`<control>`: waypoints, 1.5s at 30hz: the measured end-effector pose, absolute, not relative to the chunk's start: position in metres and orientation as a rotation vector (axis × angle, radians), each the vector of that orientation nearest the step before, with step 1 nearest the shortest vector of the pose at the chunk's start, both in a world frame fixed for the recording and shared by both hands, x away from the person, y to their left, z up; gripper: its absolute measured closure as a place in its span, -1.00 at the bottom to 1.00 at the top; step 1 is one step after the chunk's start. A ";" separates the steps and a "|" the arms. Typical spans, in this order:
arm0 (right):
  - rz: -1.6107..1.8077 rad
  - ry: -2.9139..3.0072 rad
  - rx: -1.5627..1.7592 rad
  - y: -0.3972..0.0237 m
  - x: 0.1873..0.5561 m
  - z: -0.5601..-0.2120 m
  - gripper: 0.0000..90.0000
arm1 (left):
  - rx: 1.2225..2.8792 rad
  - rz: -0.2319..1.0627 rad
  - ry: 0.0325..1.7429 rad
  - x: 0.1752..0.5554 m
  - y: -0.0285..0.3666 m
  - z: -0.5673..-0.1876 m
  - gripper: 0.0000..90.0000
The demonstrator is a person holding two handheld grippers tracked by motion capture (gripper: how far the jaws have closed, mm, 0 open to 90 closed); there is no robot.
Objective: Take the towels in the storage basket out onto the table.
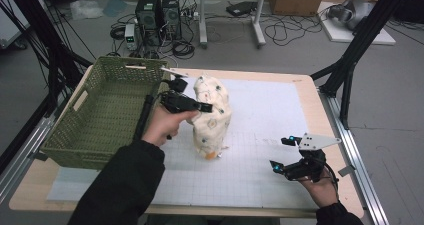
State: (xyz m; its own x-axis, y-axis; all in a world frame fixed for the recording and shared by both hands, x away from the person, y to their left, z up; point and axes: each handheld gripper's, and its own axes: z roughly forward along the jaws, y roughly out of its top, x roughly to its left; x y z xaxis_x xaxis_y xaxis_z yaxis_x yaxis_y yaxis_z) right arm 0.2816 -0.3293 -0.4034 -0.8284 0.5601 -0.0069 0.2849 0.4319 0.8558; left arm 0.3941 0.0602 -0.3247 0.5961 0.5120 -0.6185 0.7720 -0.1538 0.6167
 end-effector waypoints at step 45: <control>1.379 2.486 0.732 -0.307 0.298 -0.415 -0.54 | 1.735 0.030 1.103 0.401 0.029 -0.385 -0.02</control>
